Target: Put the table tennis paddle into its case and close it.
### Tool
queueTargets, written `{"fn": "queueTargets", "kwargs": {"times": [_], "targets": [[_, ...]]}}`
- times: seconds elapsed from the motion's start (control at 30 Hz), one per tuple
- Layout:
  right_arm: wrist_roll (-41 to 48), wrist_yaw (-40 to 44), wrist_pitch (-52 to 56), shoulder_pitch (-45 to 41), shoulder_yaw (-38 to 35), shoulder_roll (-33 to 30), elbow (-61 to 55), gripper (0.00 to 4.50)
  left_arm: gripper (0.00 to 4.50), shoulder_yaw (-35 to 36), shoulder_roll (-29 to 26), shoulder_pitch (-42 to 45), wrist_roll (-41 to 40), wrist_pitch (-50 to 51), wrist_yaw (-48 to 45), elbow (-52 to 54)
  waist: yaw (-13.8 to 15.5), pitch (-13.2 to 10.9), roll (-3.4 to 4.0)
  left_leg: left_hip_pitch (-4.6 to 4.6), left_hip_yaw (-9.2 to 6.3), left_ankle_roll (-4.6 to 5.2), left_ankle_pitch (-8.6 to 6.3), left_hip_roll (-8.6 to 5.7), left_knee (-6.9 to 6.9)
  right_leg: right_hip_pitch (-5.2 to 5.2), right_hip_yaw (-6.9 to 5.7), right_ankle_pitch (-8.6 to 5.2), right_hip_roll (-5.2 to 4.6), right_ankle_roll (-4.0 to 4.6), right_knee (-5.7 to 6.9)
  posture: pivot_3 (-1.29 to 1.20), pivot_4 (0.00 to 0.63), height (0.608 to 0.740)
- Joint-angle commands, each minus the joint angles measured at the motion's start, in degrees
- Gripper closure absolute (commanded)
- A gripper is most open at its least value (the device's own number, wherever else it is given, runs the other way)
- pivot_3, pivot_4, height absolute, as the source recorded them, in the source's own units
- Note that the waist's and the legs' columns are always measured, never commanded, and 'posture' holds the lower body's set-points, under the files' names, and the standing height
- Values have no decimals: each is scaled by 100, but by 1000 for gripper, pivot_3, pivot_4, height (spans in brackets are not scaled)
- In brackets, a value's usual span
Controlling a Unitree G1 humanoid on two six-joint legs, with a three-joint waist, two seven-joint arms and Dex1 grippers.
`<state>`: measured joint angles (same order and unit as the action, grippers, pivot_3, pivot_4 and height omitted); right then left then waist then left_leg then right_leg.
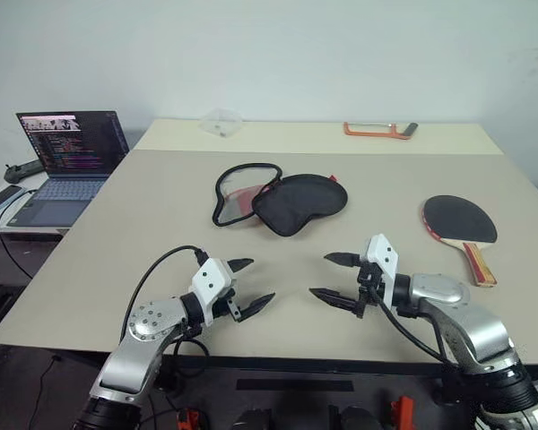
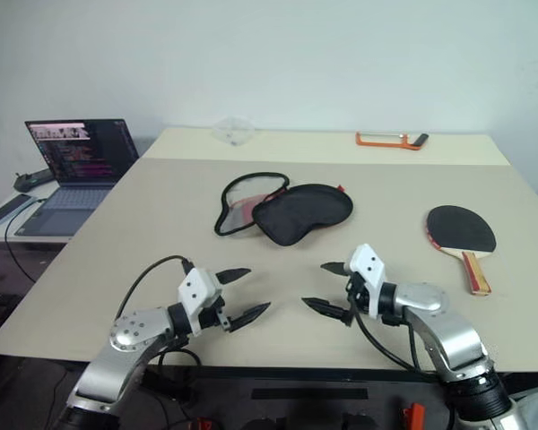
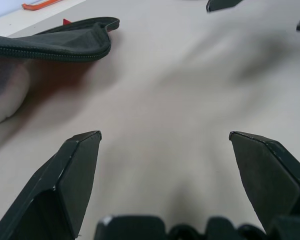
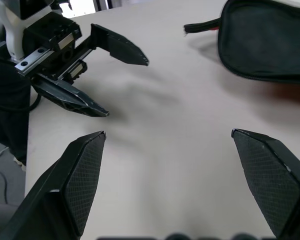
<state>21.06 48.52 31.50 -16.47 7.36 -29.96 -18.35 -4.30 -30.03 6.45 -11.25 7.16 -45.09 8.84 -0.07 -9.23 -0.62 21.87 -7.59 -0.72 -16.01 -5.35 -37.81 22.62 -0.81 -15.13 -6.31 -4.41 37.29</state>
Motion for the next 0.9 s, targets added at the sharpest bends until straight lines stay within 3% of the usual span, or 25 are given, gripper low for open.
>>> {"fn": "queueTargets", "kwargs": {"times": [0.03,0.23,0.37,0.5,0.63,0.9], "targets": [[115,30,66,8,-122,-131,-225,70,0,129,-16,87,-53,-15,50,67,0,0,0,0,0,-1,0,0,0,0,0,0,0,0,-2,0,150,740],[113,-132,121,-175,-66,-78,-142,70,0,229,129,123,-674,589,77,669,-4,-2,-3,1,1,-2,-1,2,0,-1,0,0,1,0,-4,0,150,740],[351,-343,441,-566,-264,172,206,70,0,628,-561,-5,-1210,1220,-434,955,-46,-2,-4,-1,2,-3,-1,8,2,1,4,1,6,2,-2,0,150,740],[258,-1120,1117,-1008,-88,794,453,70,0,1303,-1089,-243,-1756,1572,-765,919,-108,-5,0,-3,2,-1,-3,16,7,4,6,3,13,7,-1,0,150,740],[602,-1556,1989,-1505,-306,1346,732,70,0,1721,-1234,-5,-2062,1883,-658,822,-108,-8,2,2,1,-8,0,10,4,7,5,4,9,7,-4,0,150,740],[795,-2525,2252,-2120,-903,2444,1764,70,0,1879,-1555,427,-2435,2318,-1008,612,-153,-8,3,11,12,-12,1,10,9,55,19,5,9,9,6,0,150,740]]}}
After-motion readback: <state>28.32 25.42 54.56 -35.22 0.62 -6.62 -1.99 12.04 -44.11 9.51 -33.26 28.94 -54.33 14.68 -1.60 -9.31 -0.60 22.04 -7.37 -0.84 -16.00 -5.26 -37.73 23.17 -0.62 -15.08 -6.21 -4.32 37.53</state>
